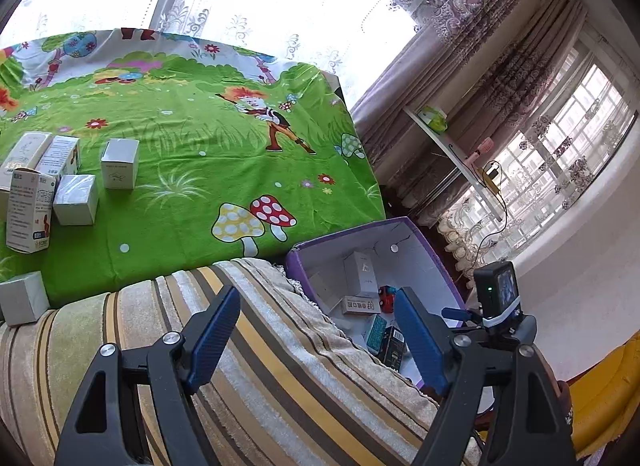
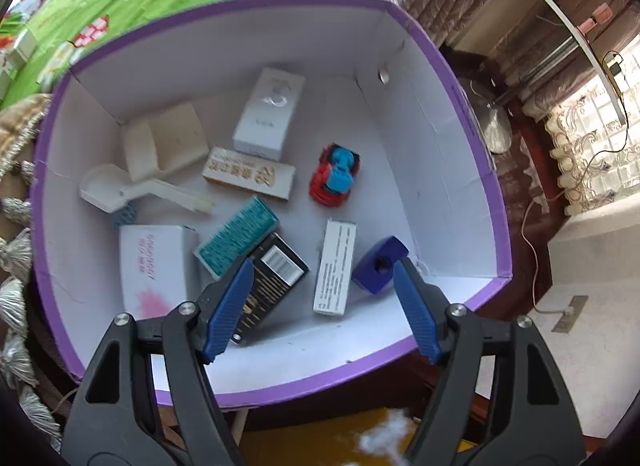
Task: Organize rigid objects
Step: 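Move both grippers back over the white boxes on the bed, then grasp a white cube box with the left gripper while the right grasps a printed medicine box, then carry the white cube box and medicine box over the purple box, then open both grippers to drop the two boxes into the purple box, then move both grippers back over the remaining boxes on the bed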
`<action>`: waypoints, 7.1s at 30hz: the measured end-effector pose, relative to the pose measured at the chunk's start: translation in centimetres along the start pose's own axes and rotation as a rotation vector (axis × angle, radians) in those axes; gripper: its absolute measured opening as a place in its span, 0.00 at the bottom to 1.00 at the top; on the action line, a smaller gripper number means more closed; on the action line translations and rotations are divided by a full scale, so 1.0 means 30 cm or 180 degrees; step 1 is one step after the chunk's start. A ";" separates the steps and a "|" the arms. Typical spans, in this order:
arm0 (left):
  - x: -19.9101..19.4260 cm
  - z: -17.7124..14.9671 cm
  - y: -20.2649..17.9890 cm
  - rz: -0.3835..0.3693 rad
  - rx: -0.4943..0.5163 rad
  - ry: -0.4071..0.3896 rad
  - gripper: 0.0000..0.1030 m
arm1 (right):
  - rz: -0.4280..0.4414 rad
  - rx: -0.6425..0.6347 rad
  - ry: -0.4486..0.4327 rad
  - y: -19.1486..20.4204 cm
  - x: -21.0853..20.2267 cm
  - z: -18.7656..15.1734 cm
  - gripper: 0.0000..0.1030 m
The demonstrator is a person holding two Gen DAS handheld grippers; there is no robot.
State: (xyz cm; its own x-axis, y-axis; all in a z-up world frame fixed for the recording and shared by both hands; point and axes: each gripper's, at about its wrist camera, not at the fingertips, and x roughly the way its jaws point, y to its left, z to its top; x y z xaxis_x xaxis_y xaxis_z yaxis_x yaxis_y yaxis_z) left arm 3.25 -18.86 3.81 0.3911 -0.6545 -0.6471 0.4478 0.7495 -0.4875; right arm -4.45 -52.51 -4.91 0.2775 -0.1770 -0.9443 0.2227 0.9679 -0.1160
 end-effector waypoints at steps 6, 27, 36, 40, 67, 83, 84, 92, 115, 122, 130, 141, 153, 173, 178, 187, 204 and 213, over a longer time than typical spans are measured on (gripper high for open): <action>-0.063 -0.007 0.102 0.0157 -0.0245 -0.0091 0.78 | 0.0770 0.0319 -0.0575 0.084 -0.142 0.086 0.79; -0.293 -0.079 0.556 0.1147 -0.1169 -0.0163 0.78 | 0.1533 -0.0260 -0.0806 0.500 -0.287 0.243 0.87; -0.208 -0.030 0.601 0.1321 -0.0929 0.0252 0.78 | 0.1719 -0.0569 -0.0800 0.697 -0.330 0.286 0.87; -0.150 -0.005 0.620 0.1331 -0.0881 0.0433 0.77 | 0.1757 -0.0672 -0.0762 0.792 -0.340 0.306 0.87; -0.361 -0.098 0.820 0.1474 -0.1866 -0.0569 0.40 | 0.1543 -0.0688 -0.0579 1.373 -0.232 0.381 0.87; -0.396 -0.134 0.874 0.1613 -0.2097 -0.0769 0.40 | 0.1078 -0.0718 -0.0563 1.577 -0.132 0.437 0.77; -0.395 -0.134 0.873 0.1617 -0.2089 -0.0765 0.40 | 0.1066 -0.0732 -0.0542 1.581 -0.123 0.438 0.71; -0.384 -0.127 0.845 0.1635 -0.1979 -0.0744 0.40 | 0.1366 -0.0728 -0.0458 1.529 -0.115 0.413 0.49; -0.368 -0.093 0.665 0.1496 -0.1443 -0.0760 0.40 | 0.1691 -0.0577 -0.0896 1.177 -0.286 0.275 0.42; -0.336 -0.084 0.565 0.1290 -0.1257 -0.0709 0.40 | 0.1765 -0.0421 -0.0900 1.048 -0.304 0.247 0.42; -0.260 -0.068 0.439 0.1070 -0.0988 -0.0528 0.40 | 0.1774 -0.0173 -0.0911 0.865 -0.302 0.208 0.42; -0.117 -0.047 0.197 0.0662 -0.0425 -0.0230 0.40 | 0.1692 0.0239 -0.0937 0.599 -0.284 0.166 0.42; 0.002 -0.036 0.007 0.0282 -0.0052 0.0033 0.40 | 0.1270 0.0587 -0.0978 0.341 -0.262 0.138 0.43; 0.120 -0.046 -0.273 -0.0173 0.0709 0.0266 0.54 | 0.0621 0.0844 -0.1242 0.145 -0.306 0.127 0.71; 0.084 -0.044 -0.303 -0.0101 0.0870 0.0109 0.69 | 0.0309 0.0756 -0.1509 0.155 -0.354 0.125 0.87; -0.007 -0.029 -0.326 0.0310 0.1200 -0.0451 0.77 | -0.0146 0.0678 -0.1993 0.179 -0.459 0.127 0.97; -0.107 0.019 -0.158 0.0659 0.1223 -0.0643 0.82 | 0.0387 0.0327 -0.2020 0.312 -0.492 0.148 0.97; -0.209 0.092 0.087 0.0931 0.0776 -0.0755 0.82 | 0.0762 0.0141 -0.1985 0.428 -0.513 0.202 0.97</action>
State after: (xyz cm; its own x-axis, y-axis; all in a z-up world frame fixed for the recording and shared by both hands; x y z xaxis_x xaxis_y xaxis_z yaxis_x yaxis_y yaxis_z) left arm 4.19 -13.06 8.21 0.6903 -0.4444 -0.5710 0.4562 0.8799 -0.1333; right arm -0.19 -38.43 10.00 0.8094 -0.0408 -0.5858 0.1221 0.9875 0.0999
